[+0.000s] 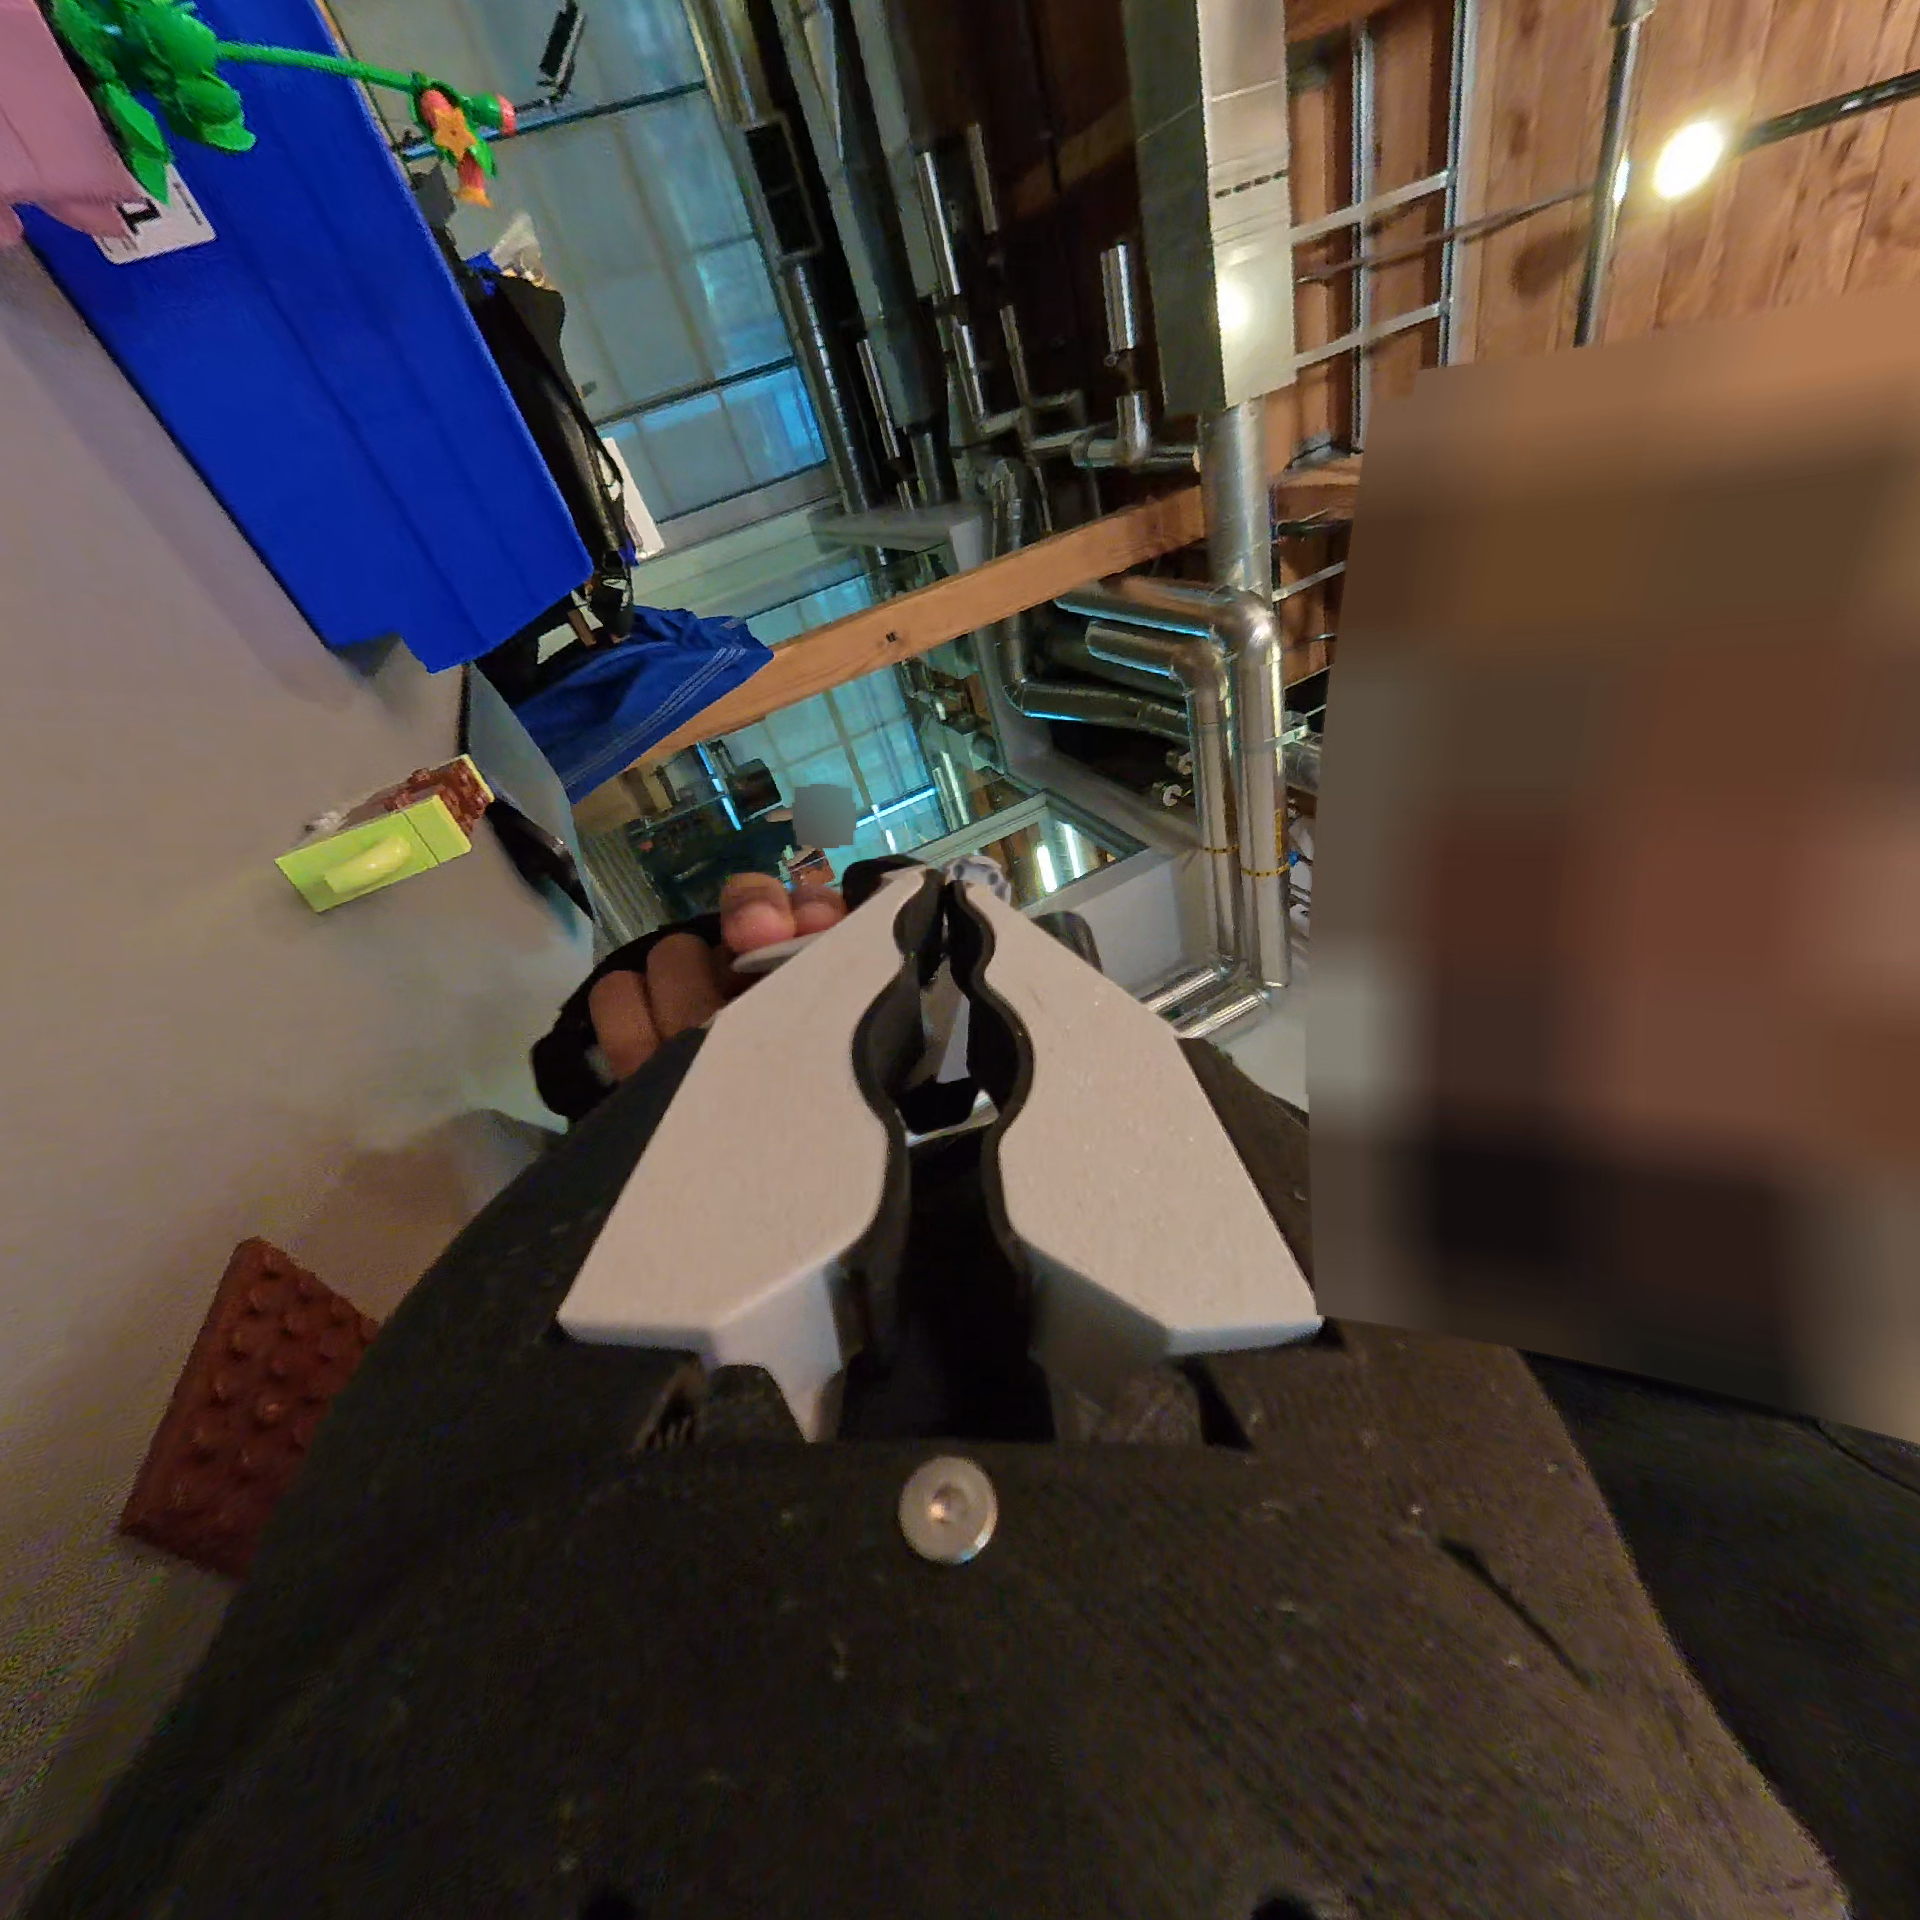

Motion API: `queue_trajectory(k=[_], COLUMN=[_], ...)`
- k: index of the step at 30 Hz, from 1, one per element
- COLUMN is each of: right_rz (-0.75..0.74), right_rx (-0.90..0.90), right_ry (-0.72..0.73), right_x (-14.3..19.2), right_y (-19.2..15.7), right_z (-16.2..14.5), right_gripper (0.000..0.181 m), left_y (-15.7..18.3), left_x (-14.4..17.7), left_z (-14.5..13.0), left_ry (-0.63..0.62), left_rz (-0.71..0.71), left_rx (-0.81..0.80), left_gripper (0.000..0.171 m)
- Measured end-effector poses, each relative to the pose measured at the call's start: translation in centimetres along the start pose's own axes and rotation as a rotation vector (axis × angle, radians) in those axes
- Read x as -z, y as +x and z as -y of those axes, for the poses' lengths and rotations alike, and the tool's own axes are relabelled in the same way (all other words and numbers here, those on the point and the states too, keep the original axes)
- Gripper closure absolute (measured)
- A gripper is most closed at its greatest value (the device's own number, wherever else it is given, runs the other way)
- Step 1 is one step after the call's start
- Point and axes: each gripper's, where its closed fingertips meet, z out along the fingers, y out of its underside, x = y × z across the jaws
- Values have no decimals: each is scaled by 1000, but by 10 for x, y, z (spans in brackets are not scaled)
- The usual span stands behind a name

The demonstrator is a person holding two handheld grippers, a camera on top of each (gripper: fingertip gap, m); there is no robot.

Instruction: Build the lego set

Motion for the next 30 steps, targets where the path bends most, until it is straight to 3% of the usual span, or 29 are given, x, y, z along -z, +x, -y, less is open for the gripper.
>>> queue_trajectory(k=[1,8,11,16,22,26,30], right_rz=[3,52,26,-115,-157,-159,-104], right_rx=[-13,-58,-62,-39,5,82,136], right_ry=[3,-67,-162,-262,-426,-497,-596], right_x=[2,1,4,51,93,85,57], right_y=[0,-5,3,42,65,69,80], right_z=[2,-9,-23,-25,-34,-38,-50], right_gripper=[181,178,177,177,176,171,171], left_y=[-1,-12,-23,-34,-49,-54,-56], left_x=[0,-5,1,21,38,33,27], left_z=[-2,-16,-13,-6,-6,-11,-15], left_ry=[-13,-87,-86,-106,-162,-212,-260], left_rz=[15,119,186,357,528,552,563], left_rx=[-17,-121,-147,-280,-445,-489,-541], left_gripper=[171,171,171,171,171,171,168])
